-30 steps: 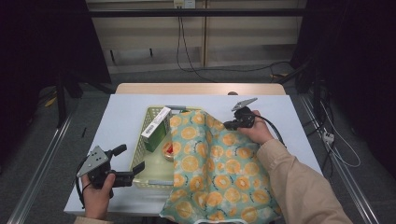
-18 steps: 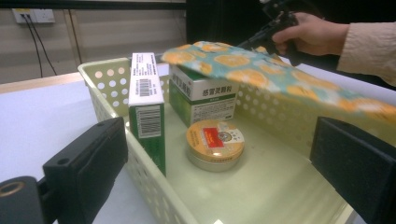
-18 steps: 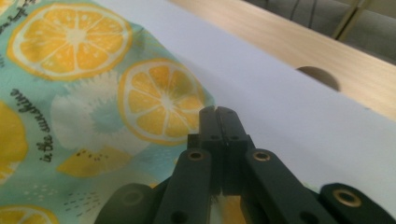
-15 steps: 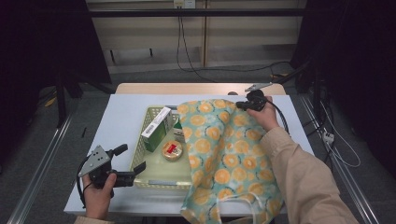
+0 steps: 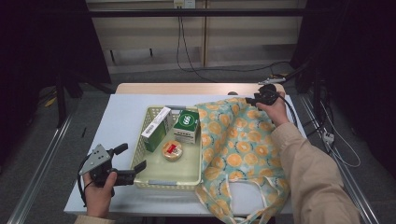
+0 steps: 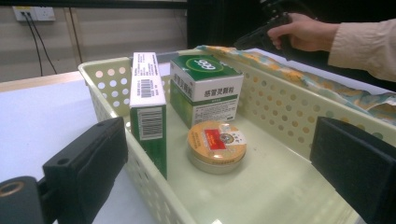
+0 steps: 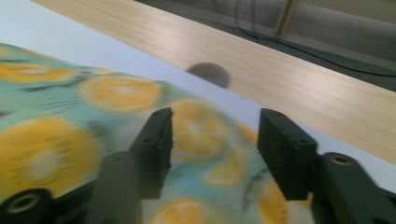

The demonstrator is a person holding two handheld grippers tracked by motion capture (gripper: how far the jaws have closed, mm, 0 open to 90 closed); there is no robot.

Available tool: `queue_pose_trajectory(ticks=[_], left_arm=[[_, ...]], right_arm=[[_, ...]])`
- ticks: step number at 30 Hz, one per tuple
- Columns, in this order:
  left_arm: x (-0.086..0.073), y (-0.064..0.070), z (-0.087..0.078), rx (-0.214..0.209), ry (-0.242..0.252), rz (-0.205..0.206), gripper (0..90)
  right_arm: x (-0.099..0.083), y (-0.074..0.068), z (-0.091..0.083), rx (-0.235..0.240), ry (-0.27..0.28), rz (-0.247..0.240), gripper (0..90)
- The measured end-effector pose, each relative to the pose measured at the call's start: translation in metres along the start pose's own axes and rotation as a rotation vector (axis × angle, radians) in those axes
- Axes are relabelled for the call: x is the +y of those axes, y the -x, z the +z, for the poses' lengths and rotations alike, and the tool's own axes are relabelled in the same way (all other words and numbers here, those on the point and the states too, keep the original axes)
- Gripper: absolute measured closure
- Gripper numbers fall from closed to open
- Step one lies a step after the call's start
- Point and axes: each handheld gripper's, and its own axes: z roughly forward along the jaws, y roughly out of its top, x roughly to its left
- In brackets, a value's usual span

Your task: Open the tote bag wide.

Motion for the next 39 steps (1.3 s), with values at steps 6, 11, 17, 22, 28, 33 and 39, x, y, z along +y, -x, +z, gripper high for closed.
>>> queue_pose_trajectory(ticks=[6,11,17,22,28,33,39], left_arm=[[-0.001,-0.001,0.0,-0.005,0.005,-0.009,4.3],[0.0,-0.001,-0.002,-0.008,0.017,-0.01,4.2],[-0.001,0.002,-0.002,-0.015,0.009,-0.01,4.2],[0.0,0.004,-0.006,-0.004,0.016,-0.007,4.2],[0.001,0.006,-0.008,0.003,0.015,-0.004,4.2],[-0.003,0.008,-0.011,-0.001,0.004,0.006,4.2],[-0.003,0.011,-0.018,0.009,0.017,0.0,4.2]], right_arm=[[-0.023,-0.054,-0.045,0.147,0.01,-0.089,33.2],[-0.042,-0.09,-0.068,0.219,-0.002,-0.14,28.5],[-0.07,-0.136,-0.098,0.304,-0.033,-0.204,26.1],[-0.092,-0.171,-0.12,0.38,-0.04,-0.26,28.3],[-0.108,-0.198,-0.121,0.458,-0.073,-0.32,32.5],[-0.11,-0.219,-0.121,0.542,-0.066,-0.365,34.8],[-0.116,-0.239,-0.105,0.56,-0.114,-0.436,34.2]])
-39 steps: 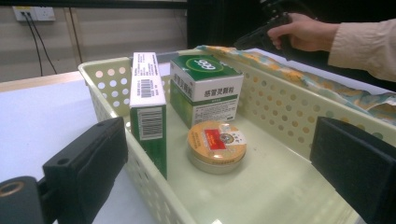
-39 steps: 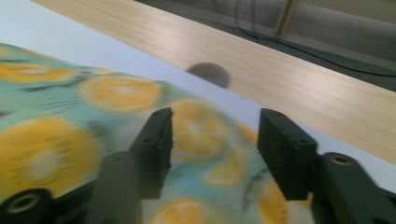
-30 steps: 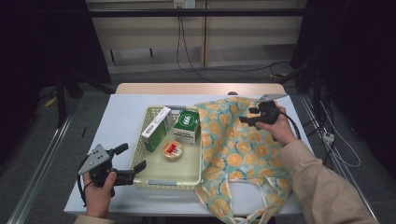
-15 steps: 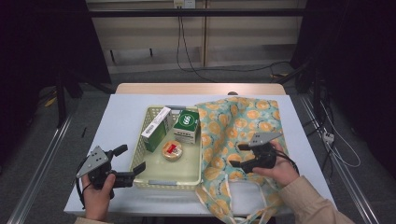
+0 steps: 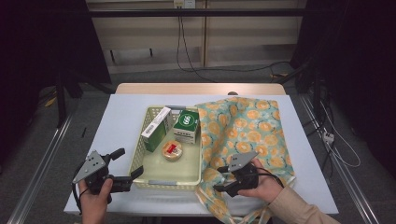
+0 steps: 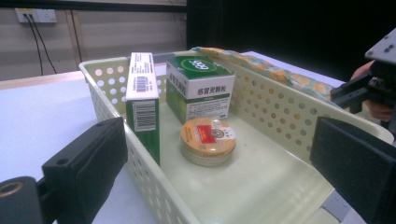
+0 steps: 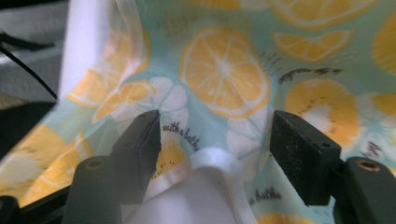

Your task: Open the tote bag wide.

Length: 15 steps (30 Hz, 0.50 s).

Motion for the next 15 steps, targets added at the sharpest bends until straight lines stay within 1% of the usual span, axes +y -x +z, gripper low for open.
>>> queue_pose_trajectory(ticks=[1,2,3,4,5,6,7,8,9,10,11,12,14,15], left_arm=[[0.0002,0.0005,-0.0004,0.0,-0.001,-0.001,4.2],[0.0,0.0005,-0.0007,0.003,-0.002,0.003,4.2],[-0.0004,0.0007,-0.001,0.004,-0.004,0.0,4.2],[-0.0008,0.0008,-0.0012,0.005,-0.004,-0.002,4.2],[-0.0012,0.0009,-0.0012,0.008,-0.005,-0.005,4.2],[-0.0013,0.0007,-0.001,0.007,-0.005,-0.003,4.2],[-0.0013,0.0011,-0.0004,0.008,-0.003,-0.007,4.2],[-0.0011,0.0011,-0.0002,0.008,-0.005,-0.004,4.2],[-0.0008,0.0012,0.0004,0.007,-0.006,0.001,4.2],[-0.0006,0.0017,0.0011,0.005,-0.007,0.002,4.2],[-0.0003,0.002,0.0014,0.005,-0.009,0.003,4.2],[0.0001,0.0023,0.0018,0.003,-0.01,0.005,4.2],[0.0009,0.0025,0.002,0.002,-0.005,0.005,4.2],[0.0011,0.0025,0.0019,0.003,-0.004,0.005,4.2]], right_arm=[[-0.0001,-0.0019,0.0061,0.004,-0.002,-0.001,34.6],[-0.0004,-0.0033,0.0087,-0.003,-0.012,-0.013,34.9],[-0.0007,-0.0052,0.0104,-0.014,-0.006,-0.03,36.1],[-0.0007,-0.0052,0.0104,-0.014,-0.006,-0.03,36.1],[0.0002,-0.0081,0.0114,-0.008,0.004,-0.037,45.2],[0.0002,-0.0081,0.0114,-0.008,0.004,-0.037,45.2],[0.0,-0.0086,0.0116,-0.012,0.008,-0.04,48.9],[0.0,-0.0088,0.0117,-0.013,0.016,-0.046,60.3],[0.0,-0.0088,0.0117,-0.013,0.016,-0.046,60.3],[0.0001,-0.0079,0.0118,-0.011,0.021,-0.048,65.4],[-0.0002,-0.0067,0.012,-0.007,0.026,-0.03,69.6],[-0.0003,-0.005,0.0122,-0.012,0.028,-0.035,72.9],[0.0004,-0.004,0.0124,-0.004,0.023,-0.035,77.5],[0.0012,-0.003,0.0126,-0.003,0.02,-0.033,83.1]])
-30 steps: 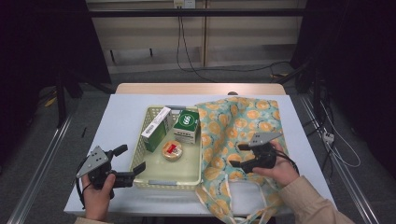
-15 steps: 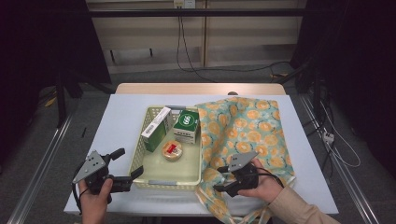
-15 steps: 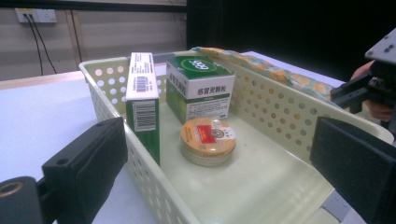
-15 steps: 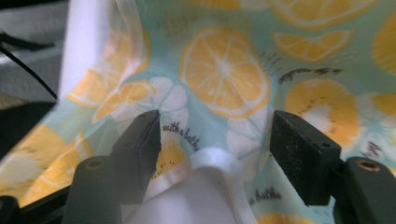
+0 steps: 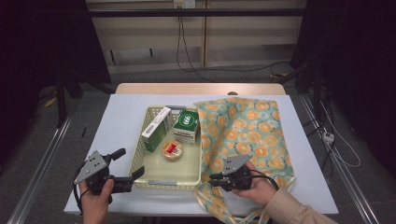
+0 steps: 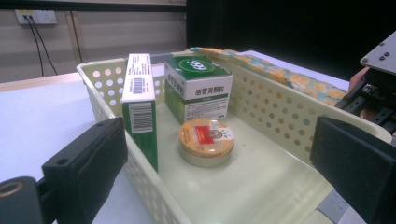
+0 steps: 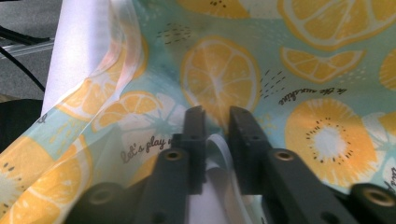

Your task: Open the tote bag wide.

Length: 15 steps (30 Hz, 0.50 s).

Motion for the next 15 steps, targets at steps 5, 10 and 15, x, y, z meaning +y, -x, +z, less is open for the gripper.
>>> queue_pose_trajectory(ticks=[5,10,15], left_arm=[[0.0,0.0,0.001,-0.002,-0.005,0.001,4.2],[-0.001,0.0,0.001,0.002,-0.009,-0.004,4.2],[-0.001,0.0,0.002,-0.002,-0.011,0.0,4.2]], right_arm=[[0.001,0.005,0.0,-0.003,0.001,0.022,90.0],[0.003,0.013,-0.002,-0.037,0.018,0.046,90.0],[0.007,0.037,-0.007,-0.079,0.065,0.108,90.0]])
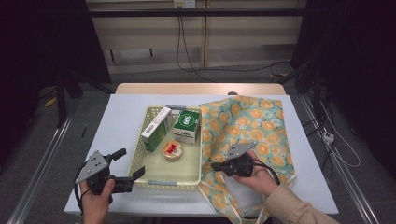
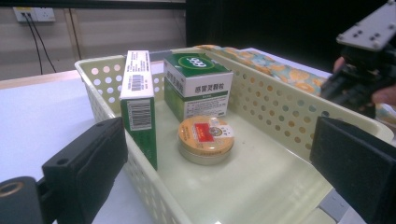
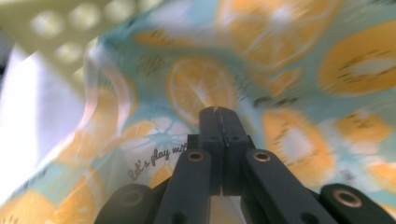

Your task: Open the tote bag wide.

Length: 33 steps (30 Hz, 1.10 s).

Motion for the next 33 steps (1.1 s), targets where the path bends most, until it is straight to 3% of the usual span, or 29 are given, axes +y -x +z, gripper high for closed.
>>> queue_pose_trajectory(ticks=[3,5,6,9,11,12,14,17,18,21,23,25,29,32,33], left_arm=[[0.0,0.0,0.0,0.002,-0.001,-0.001,4.2],[0.0,-0.001,0.0,0.001,0.0,-0.003,4.2],[0.0,-0.001,0.0,0.001,0.0,-0.002,4.2],[0.0,-0.001,0.0,-0.001,-0.001,-0.003,4.2],[-0.001,-0.002,0.0,-0.003,-0.002,0.0,4.2],[-0.001,-0.002,0.0,-0.003,-0.003,-0.002,4.2],[-0.001,-0.003,0.001,-0.003,-0.004,-0.007,4.2],[0.0,-0.003,0.0,-0.002,-0.002,-0.001,4.2],[0.0,-0.003,0.0,0.0,0.001,-0.004,4.2],[0.001,-0.003,-0.001,0.0,0.005,-0.001,4.2],[0.0,-0.003,0.0,-0.003,0.001,-0.005,4.2],[0.0,-0.004,-0.001,-0.002,-0.002,0.001,4.2],[0.0,-0.004,-0.001,0.0,0.004,-0.006,4.2],[0.001,-0.004,-0.002,0.002,0.004,-0.004,4.2],[0.0,-0.003,-0.001,0.003,0.004,-0.007,4.2]], right_arm=[[0.007,0.02,0.005,-0.047,0.007,0.042,90.0],[0.007,0.026,0.007,-0.056,0.012,0.054,90.0],[0.009,0.037,0.013,-0.079,0.005,0.074,90.0],[0.009,0.044,0.015,-0.085,0.003,0.095,90.0],[0.011,0.05,0.015,-0.106,0.008,0.11,90.0],[0.015,0.059,0.011,-0.154,0.014,0.11,90.0],[0.017,0.065,0.009,-0.158,0.017,0.124,90.0],[0.021,0.081,0.006,-0.193,0.017,0.168,90.0],[0.022,0.087,0.007,-0.224,0.004,0.176,90.0],[0.021,0.087,0.009,-0.2,0.015,0.212,90.0],[0.02,0.083,0.012,-0.166,-0.007,0.192,87.1],[0.02,0.077,0.011,-0.188,-0.018,0.182,71.2],[0.02,0.065,-0.001,-0.171,-0.032,0.156,49.7],[0.02,0.053,-0.018,-0.137,-0.027,0.13,46.0],[0.019,0.045,-0.029,-0.115,-0.022,0.116,40.4]])
